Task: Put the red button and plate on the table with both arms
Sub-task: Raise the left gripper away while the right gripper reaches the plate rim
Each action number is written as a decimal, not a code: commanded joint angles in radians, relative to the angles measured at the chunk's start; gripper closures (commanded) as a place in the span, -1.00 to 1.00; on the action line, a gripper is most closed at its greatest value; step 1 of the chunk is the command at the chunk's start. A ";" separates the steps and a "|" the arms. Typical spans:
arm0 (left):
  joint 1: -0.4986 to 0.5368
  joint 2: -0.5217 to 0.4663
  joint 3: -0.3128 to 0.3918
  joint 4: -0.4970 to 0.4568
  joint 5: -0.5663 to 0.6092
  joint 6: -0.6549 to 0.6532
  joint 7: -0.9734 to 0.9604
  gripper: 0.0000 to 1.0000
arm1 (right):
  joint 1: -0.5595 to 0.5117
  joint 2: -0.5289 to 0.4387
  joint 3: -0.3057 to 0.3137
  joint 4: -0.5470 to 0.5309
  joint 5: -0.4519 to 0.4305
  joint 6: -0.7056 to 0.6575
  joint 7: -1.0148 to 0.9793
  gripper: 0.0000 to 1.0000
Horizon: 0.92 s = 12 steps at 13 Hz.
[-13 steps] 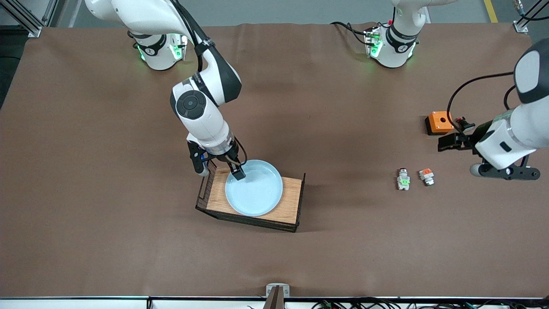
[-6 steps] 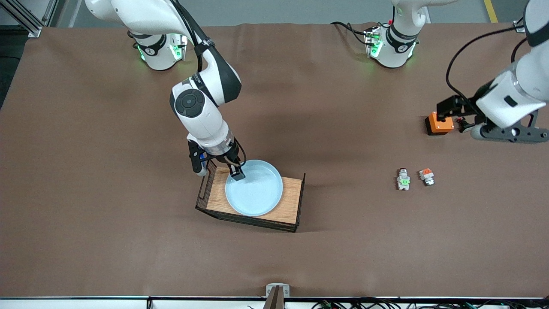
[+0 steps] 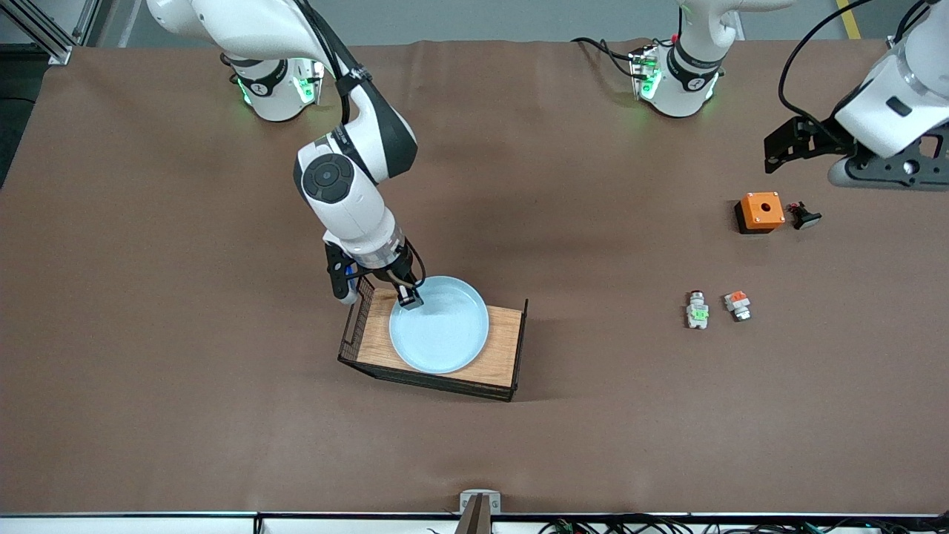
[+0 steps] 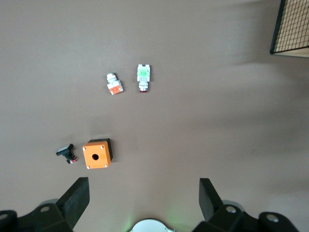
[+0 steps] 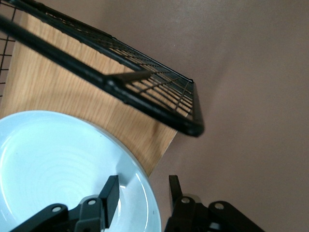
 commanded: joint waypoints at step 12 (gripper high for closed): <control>-0.026 -0.100 0.027 -0.115 -0.017 0.070 0.018 -1.00 | 0.005 0.024 -0.003 0.003 -0.011 -0.012 0.008 0.79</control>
